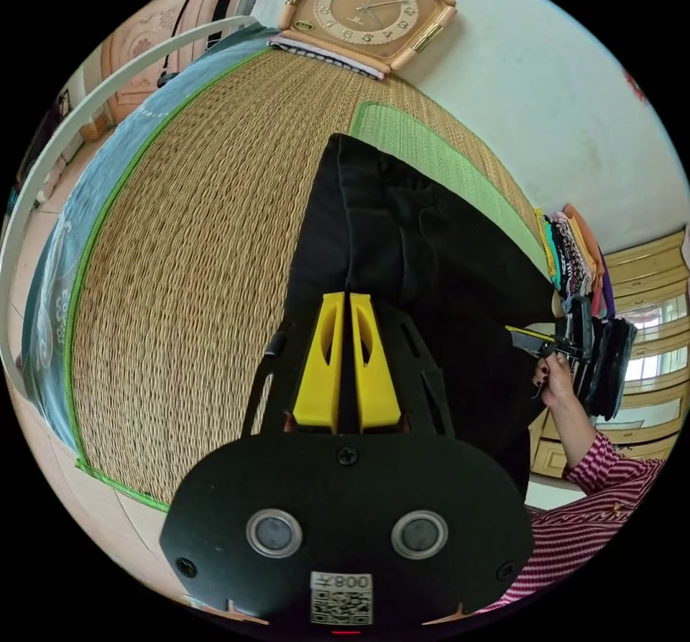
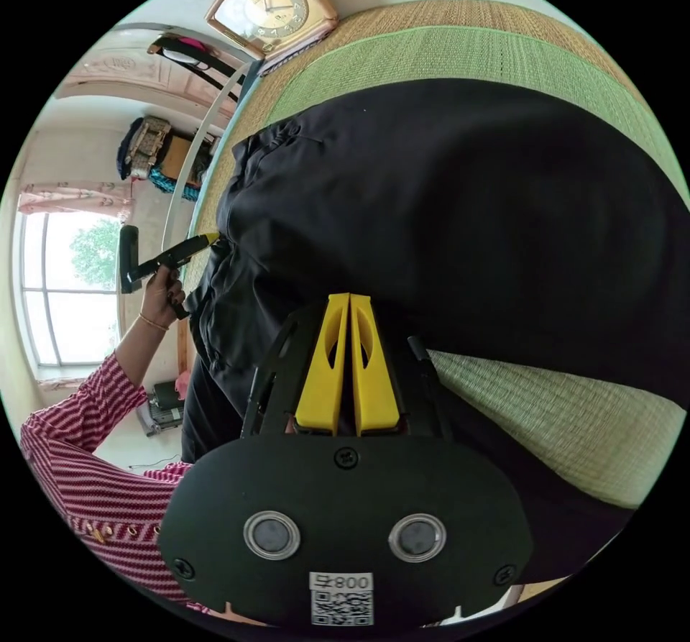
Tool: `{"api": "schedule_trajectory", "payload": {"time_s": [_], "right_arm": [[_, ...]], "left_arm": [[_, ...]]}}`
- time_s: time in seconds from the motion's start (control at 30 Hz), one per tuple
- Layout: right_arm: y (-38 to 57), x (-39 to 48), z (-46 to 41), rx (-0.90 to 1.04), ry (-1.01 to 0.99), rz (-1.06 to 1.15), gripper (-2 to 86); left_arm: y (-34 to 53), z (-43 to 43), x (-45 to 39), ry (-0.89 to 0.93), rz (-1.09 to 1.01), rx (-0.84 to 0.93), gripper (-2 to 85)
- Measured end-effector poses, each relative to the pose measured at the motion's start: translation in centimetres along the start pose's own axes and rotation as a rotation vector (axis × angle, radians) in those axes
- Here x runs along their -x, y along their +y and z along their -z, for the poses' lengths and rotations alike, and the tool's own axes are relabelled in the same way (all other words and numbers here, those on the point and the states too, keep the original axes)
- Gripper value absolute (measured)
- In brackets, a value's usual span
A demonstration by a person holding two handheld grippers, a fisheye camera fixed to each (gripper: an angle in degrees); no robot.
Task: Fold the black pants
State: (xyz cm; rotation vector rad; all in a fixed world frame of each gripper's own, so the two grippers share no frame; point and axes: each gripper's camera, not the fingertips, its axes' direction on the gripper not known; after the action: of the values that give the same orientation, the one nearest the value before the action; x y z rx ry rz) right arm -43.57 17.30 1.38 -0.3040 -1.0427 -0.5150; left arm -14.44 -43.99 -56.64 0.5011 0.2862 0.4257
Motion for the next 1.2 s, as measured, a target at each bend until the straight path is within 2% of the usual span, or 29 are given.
{"api": "schedule_trajectory", "payload": {"time_s": [0.13,0.27,0.4,0.63,0.8,0.97,1.07,1.2], "right_arm": [[1.0,-0.5,1.3,-0.039,-0.004,0.008,0.1],[2.2,-2.9,1.8,-0.070,-0.027,-0.065,0.1],[3.0,-4.9,1.4,-0.061,-0.085,-0.102,0.1],[5.4,-6.6,4.8,-0.142,-0.032,-0.103,0.1],[7.6,-14.3,11.2,-0.303,0.024,-0.291,0.1],[8.9,-20.6,12.6,-0.288,0.079,-0.457,0.0],[10.3,-21.8,12.3,-0.349,-0.017,-0.469,0.1],[10.5,-20.7,12.0,-0.335,0.030,-0.450,0.1]], "left_arm": [[0.2,2.3,-0.9,0.091,0.008,-0.090,0.4],[0.0,1.4,-1.4,0.031,0.002,0.019,0.3],[0.1,2.4,-1.4,0.097,0.048,-0.001,0.1],[1.1,5.4,-3.9,0.151,-0.028,-0.034,0.2],[1.8,5.4,-5.3,0.087,-0.049,0.051,0.2],[2.2,6.1,-6.6,0.069,-0.053,0.057,0.2],[2.3,6.6,-7.5,0.066,-0.051,0.060,0.2],[2.4,7.7,-8.6,0.092,-0.040,0.067,0.3]]}}
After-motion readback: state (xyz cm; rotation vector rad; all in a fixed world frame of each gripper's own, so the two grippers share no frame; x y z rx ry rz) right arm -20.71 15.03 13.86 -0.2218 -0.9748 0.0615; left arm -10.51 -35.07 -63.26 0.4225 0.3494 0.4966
